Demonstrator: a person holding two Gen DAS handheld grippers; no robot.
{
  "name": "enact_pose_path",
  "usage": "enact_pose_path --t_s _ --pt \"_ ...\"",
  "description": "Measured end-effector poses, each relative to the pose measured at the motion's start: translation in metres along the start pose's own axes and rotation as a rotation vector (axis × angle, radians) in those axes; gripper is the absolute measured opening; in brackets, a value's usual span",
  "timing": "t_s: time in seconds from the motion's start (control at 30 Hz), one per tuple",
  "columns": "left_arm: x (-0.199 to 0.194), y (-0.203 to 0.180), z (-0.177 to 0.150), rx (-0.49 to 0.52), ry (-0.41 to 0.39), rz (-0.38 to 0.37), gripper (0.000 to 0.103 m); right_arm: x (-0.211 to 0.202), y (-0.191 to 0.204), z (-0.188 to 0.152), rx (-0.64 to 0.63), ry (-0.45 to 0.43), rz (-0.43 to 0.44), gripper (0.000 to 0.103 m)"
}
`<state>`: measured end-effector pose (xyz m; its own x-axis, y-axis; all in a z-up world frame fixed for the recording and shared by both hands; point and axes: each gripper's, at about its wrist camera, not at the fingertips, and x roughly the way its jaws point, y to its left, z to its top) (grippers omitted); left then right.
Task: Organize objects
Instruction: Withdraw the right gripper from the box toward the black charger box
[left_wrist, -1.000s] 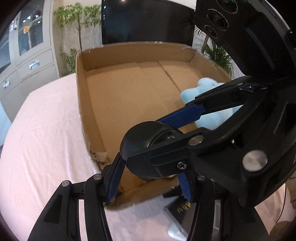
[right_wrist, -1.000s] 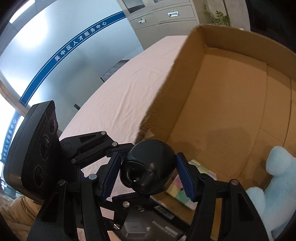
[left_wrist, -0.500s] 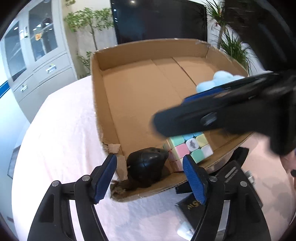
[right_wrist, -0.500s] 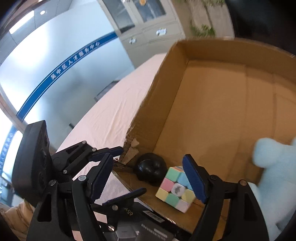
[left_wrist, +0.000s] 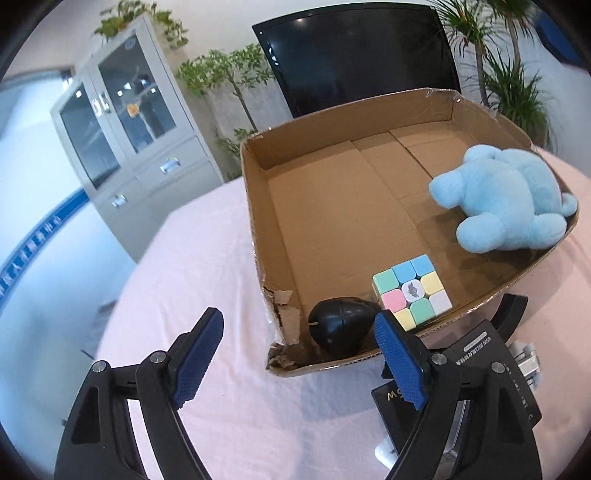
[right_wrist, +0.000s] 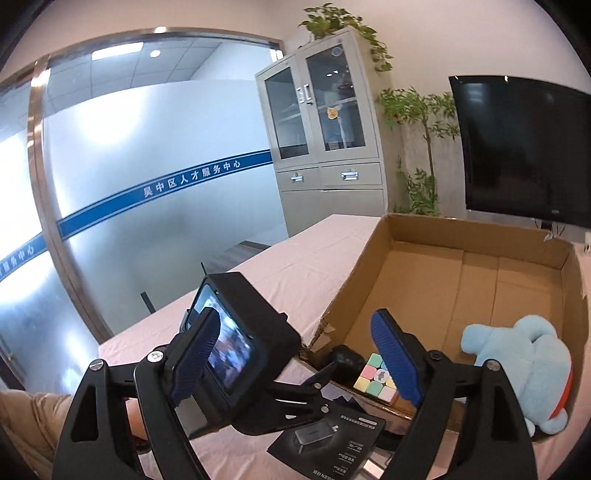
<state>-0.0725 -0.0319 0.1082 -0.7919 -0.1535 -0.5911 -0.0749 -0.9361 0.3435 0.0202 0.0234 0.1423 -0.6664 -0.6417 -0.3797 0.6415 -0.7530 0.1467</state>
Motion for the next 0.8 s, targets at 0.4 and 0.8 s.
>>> enact_pose_path --t_s 0.4,0.8 --pt "-0.060 0.020 -0.030 -0.108 -0.039 0.028 0.085 -0.056 -0.036 -0.069 0.190 -0.234 0.108 0.102" --pt "-0.097 0.027 -0.073 -0.162 0.019 0.123 0.095 -0.030 -0.047 -0.089 0.219 -0.109 0.173 0.102"
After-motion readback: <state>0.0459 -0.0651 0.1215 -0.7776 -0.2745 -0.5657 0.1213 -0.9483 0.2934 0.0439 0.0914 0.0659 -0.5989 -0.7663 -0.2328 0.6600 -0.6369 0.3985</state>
